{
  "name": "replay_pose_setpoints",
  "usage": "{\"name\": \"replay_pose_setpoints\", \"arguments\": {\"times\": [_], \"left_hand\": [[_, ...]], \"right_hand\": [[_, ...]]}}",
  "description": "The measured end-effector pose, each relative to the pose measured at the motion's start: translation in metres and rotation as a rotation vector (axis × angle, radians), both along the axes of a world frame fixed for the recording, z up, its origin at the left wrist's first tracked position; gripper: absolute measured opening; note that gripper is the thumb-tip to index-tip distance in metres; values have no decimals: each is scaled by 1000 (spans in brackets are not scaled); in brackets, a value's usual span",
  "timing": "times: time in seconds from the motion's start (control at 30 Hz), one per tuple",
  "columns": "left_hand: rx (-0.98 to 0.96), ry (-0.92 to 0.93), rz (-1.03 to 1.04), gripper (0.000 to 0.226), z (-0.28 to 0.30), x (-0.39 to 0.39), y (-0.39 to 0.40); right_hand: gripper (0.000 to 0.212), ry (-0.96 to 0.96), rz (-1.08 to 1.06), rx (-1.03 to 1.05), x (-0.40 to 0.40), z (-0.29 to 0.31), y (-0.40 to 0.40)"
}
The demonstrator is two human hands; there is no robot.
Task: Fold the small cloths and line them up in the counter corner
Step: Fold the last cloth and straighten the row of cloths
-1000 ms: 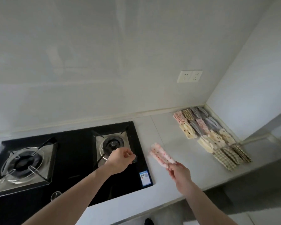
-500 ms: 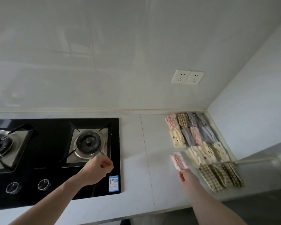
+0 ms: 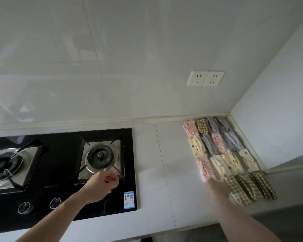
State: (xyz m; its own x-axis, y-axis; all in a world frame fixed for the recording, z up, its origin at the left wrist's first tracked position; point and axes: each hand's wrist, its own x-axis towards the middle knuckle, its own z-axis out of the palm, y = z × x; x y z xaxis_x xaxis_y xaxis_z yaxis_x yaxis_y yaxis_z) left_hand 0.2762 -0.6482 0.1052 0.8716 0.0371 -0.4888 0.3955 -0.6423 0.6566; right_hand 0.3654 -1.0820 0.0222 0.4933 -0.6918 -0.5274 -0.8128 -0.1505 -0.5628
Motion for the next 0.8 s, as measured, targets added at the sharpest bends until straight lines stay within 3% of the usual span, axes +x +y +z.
{"name": "replay_pose_setpoints", "arguments": {"times": [0.07,0.13,0.43,0.8], "left_hand": [[-2,2,7,2,-1,-4,8],[-4,0,19,2,-2,-10,20],[-48,-25,81,3,5,-66,128],[68,-10,435,8,18,-200,343]], "right_hand": [[59,-24,103,-208,-3,7,24],[61,-146,230,-262,-13,16,58],[44,-425,787,34,-62,53,262],[36,-396,1323,295,-141,79,526]]}}
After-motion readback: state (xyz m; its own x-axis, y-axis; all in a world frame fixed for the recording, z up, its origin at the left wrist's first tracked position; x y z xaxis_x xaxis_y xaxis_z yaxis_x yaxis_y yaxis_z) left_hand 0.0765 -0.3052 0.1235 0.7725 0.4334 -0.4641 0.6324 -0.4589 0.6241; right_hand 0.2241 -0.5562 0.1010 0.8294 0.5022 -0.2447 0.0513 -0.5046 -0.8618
